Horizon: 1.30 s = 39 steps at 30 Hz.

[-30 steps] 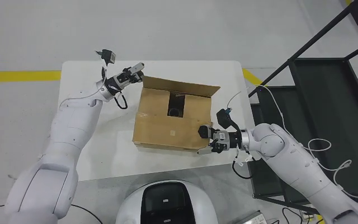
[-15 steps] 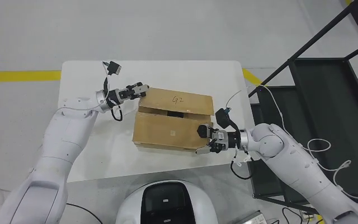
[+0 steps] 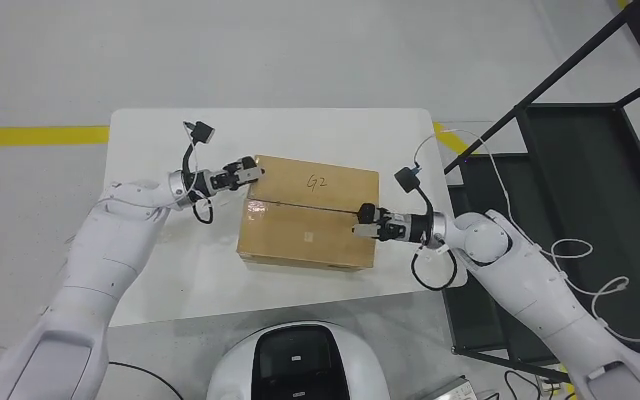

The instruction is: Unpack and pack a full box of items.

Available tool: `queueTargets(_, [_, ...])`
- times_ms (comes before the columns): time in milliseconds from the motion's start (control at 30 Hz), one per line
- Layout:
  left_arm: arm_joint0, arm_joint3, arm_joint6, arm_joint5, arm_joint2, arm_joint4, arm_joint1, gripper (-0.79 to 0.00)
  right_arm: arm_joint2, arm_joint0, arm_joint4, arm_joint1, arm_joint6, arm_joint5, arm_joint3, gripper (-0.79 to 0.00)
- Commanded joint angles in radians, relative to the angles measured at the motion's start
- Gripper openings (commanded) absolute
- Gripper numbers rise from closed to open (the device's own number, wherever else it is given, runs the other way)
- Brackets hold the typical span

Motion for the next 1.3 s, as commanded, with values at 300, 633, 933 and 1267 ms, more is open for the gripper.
queueTargets(300, [0.020,-0.046,0.033,-0.033,0.017,-0.134,0.038,0.000,-0.028,0.056,0.056,-0.026,0.042,0.062,0.068,0.000])
queueTargets(633, [0.051,-0.086,0.042,-0.042,0.000,-0.199,0.065,0.000,-0.028,0.056,0.056,-0.026,0.042,0.062,0.068,0.000])
queueTargets(933, [0.051,-0.086,0.042,-0.042,0.000,-0.199,0.065,0.000,-0.028,0.056,0.056,-0.026,0.042,0.062,0.068,0.000])
queueTargets(1267, [0.051,-0.086,0.042,-0.042,0.000,-0.199,0.065,0.000,0.031,0.000,0.148,-0.022,-0.016,0.318,0.007,0.000])
